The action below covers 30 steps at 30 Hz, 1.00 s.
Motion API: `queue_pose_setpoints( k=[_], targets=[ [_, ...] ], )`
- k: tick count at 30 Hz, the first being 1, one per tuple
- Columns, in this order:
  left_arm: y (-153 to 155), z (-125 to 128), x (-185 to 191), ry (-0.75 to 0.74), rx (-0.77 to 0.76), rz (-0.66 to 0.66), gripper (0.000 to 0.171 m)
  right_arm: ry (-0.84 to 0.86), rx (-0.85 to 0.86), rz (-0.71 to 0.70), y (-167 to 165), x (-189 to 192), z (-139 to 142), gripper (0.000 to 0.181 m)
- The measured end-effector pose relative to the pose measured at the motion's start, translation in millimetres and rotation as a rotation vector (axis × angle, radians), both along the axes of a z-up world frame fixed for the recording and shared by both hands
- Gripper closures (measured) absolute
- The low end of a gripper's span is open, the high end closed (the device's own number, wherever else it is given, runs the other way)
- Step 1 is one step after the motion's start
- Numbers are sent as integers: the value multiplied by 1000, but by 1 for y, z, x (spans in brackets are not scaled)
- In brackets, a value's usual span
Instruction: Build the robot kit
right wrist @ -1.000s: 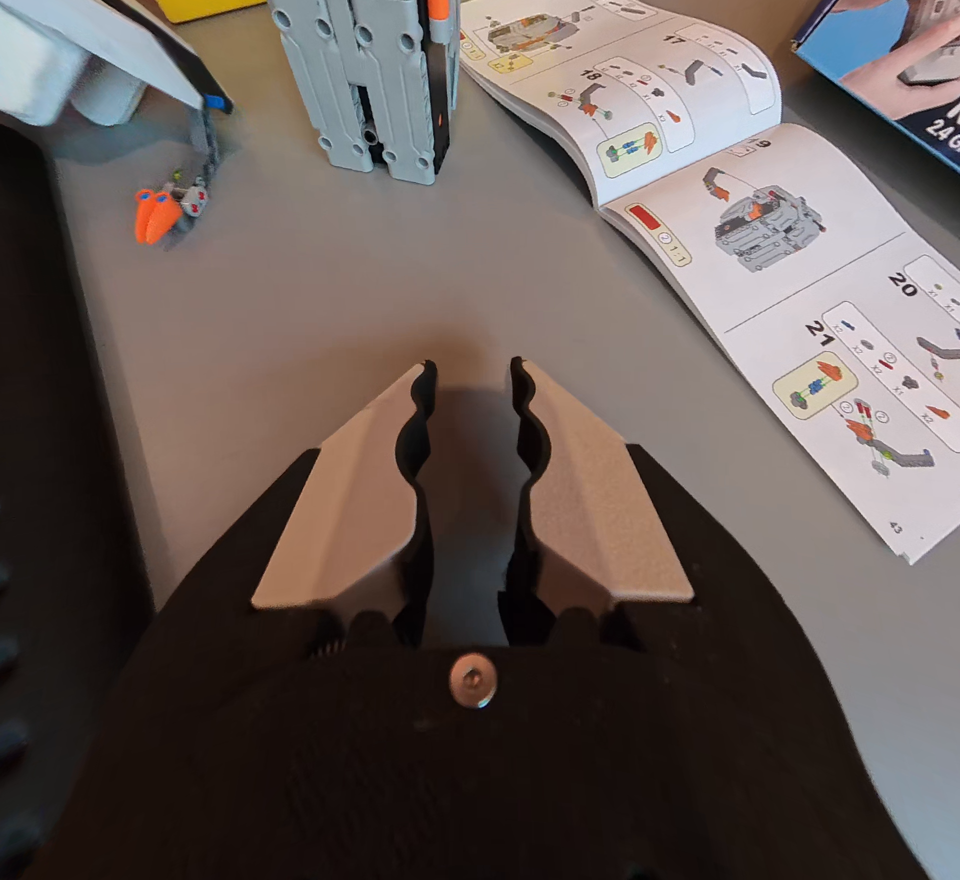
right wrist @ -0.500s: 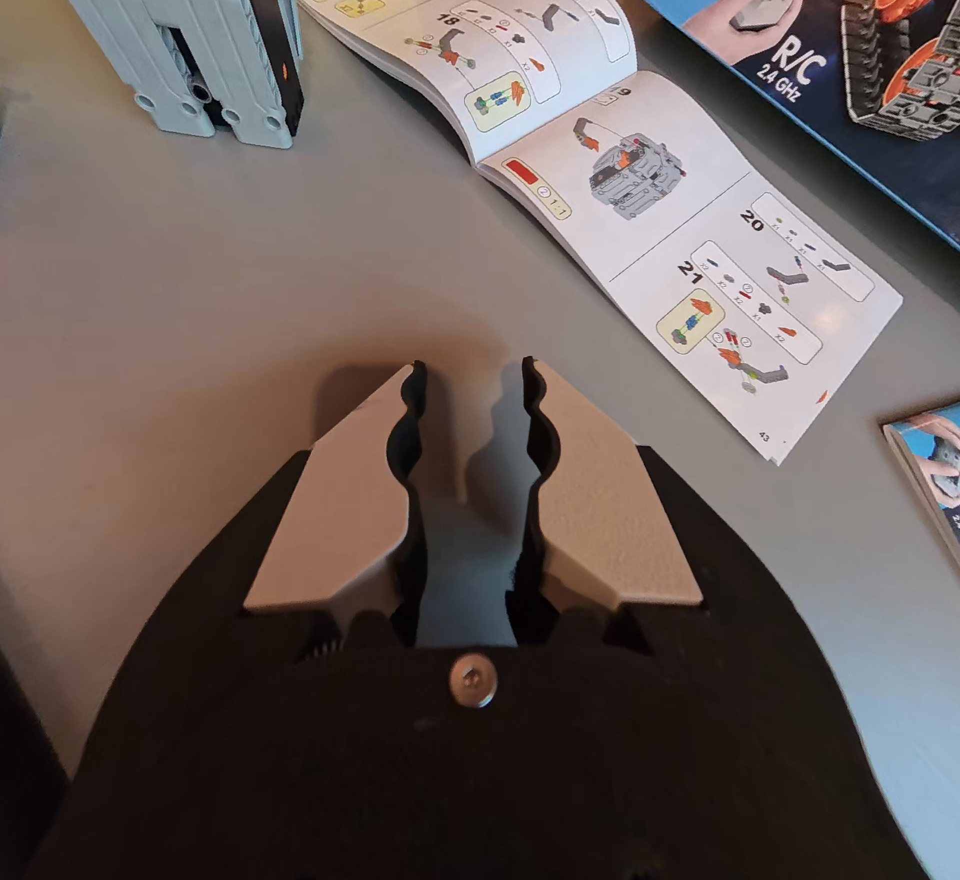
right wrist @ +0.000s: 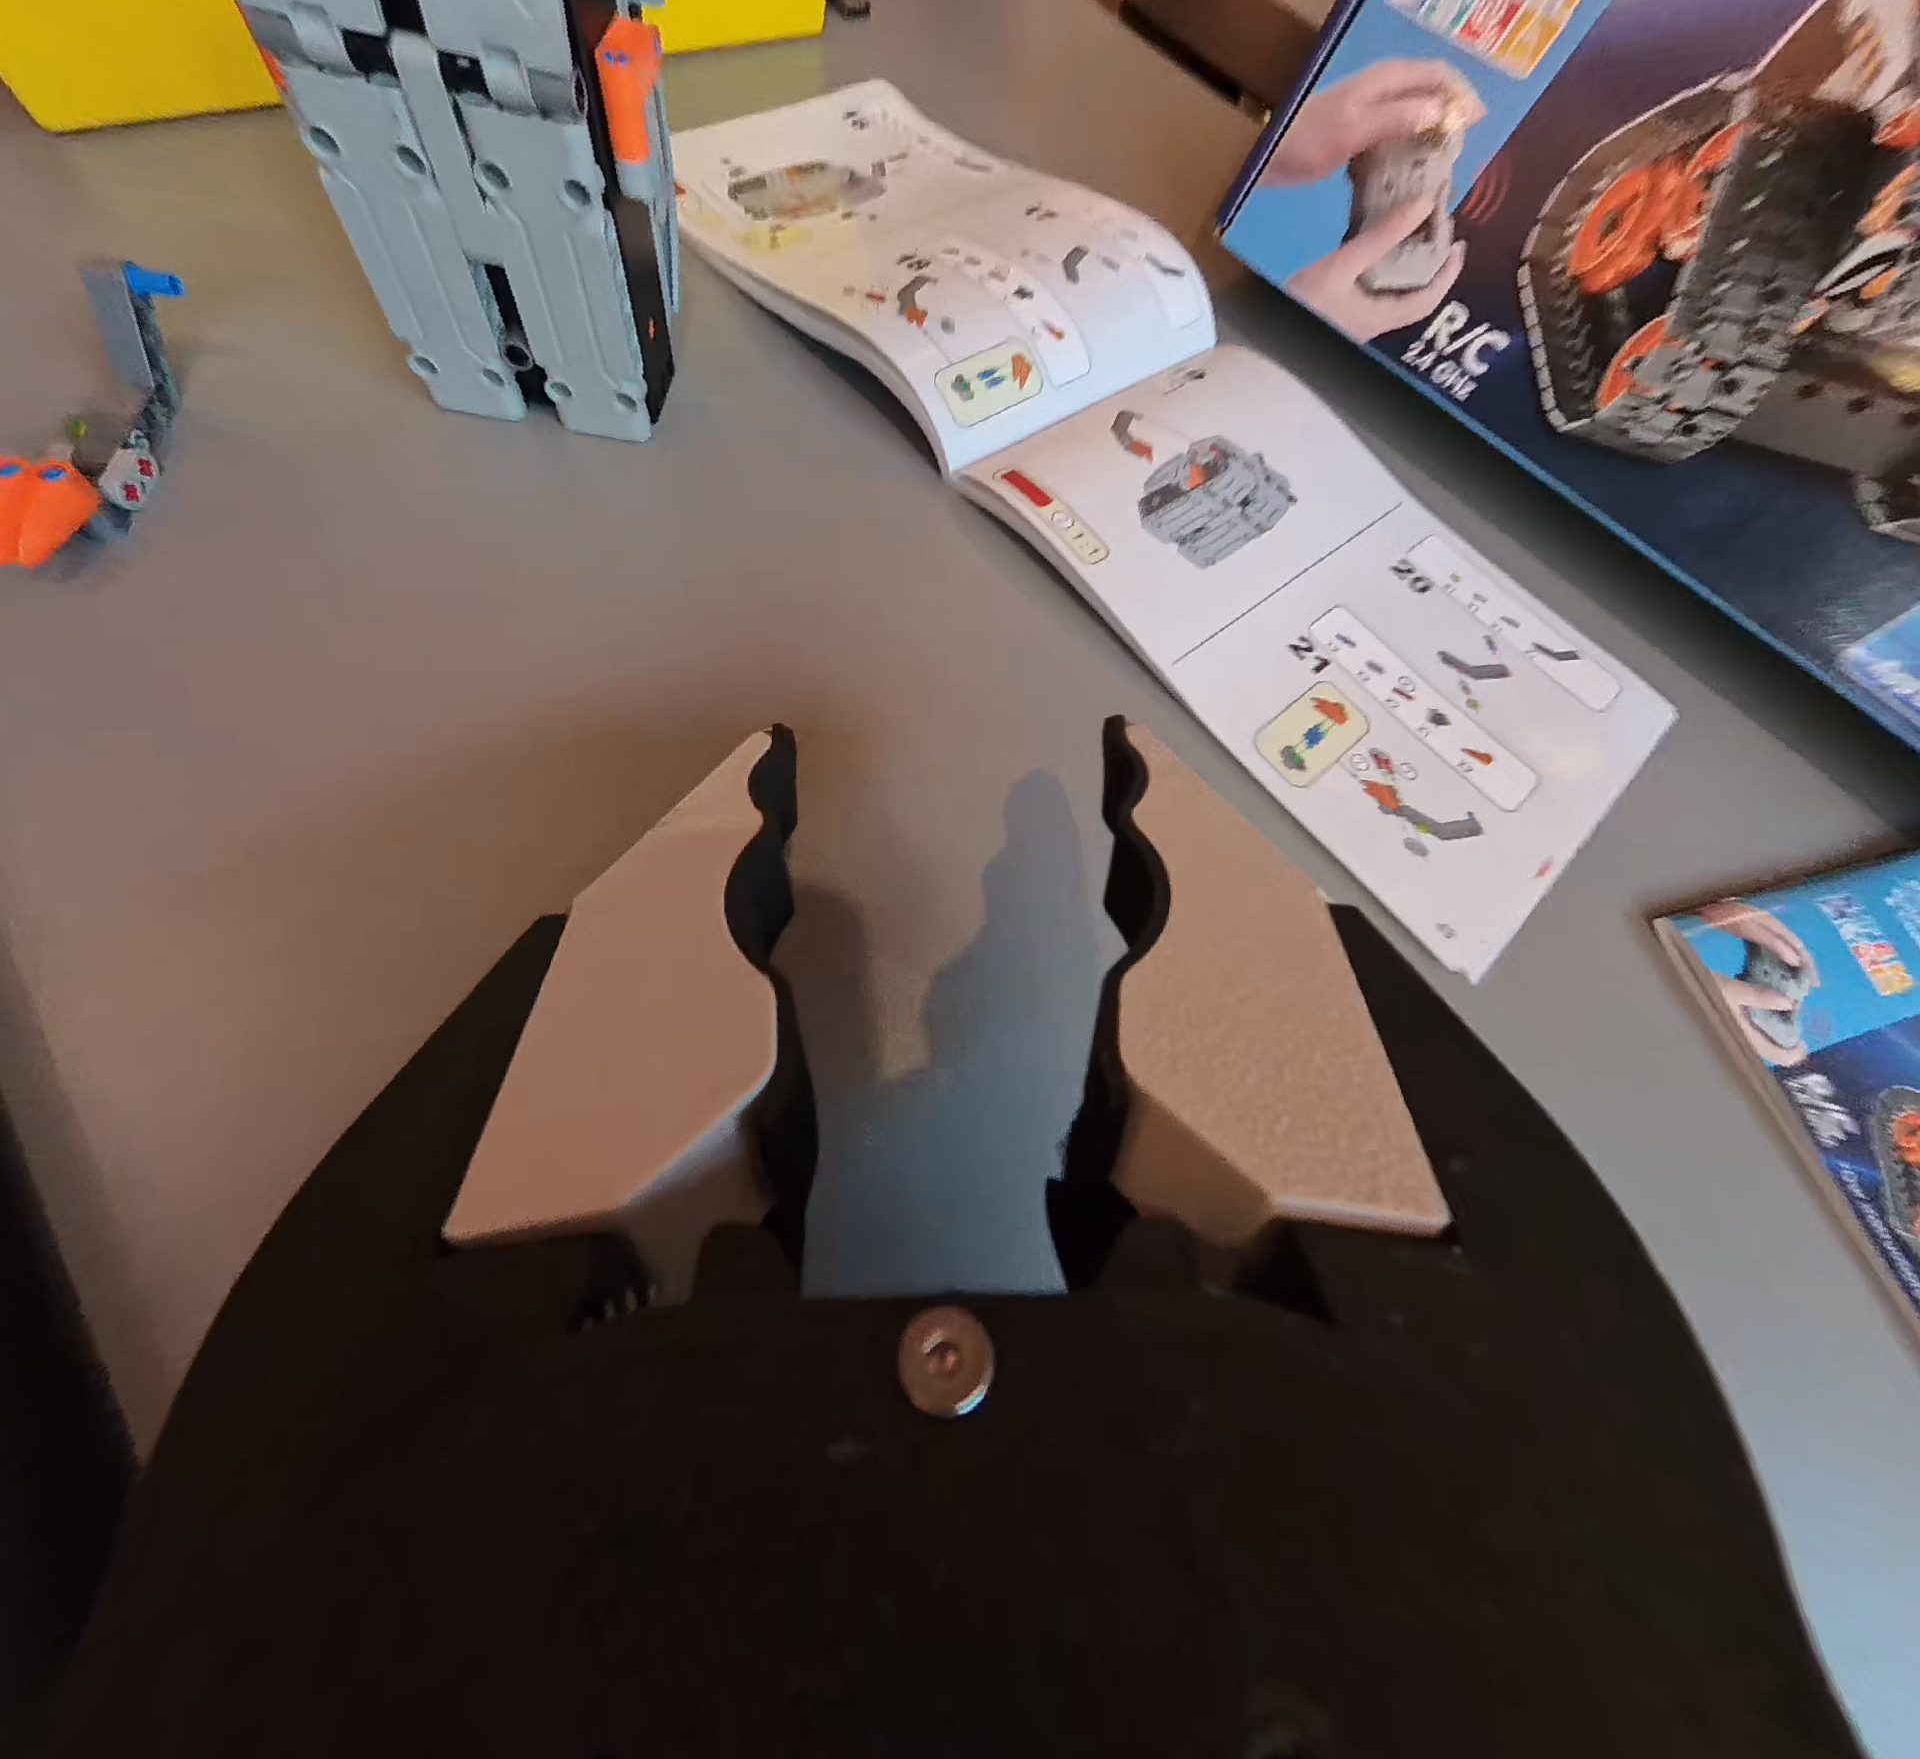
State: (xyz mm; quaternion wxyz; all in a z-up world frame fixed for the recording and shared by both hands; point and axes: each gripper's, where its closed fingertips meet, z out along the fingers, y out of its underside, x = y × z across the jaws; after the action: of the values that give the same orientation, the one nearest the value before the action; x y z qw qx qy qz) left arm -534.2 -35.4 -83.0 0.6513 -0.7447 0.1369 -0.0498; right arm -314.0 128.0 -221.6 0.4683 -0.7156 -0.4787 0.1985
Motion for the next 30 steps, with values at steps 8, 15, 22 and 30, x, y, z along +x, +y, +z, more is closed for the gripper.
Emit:
queue_pose_setpoints(
  k=[8,15,22,30],
  targets=[
    [-11,25,20,25,-102,-161,50,-24,150,-72,-28,79,33,106],
    [-5,80,63,95,-58,-333,53,0,108,-120,-84,127,60,106],
    [7,110,106,62,-33,-455,54,113,151,-93,-122,139,103,107],
    [-16,129,124,64,-7,-471,56,92,210,-40,-134,146,117,104]
  ],
)
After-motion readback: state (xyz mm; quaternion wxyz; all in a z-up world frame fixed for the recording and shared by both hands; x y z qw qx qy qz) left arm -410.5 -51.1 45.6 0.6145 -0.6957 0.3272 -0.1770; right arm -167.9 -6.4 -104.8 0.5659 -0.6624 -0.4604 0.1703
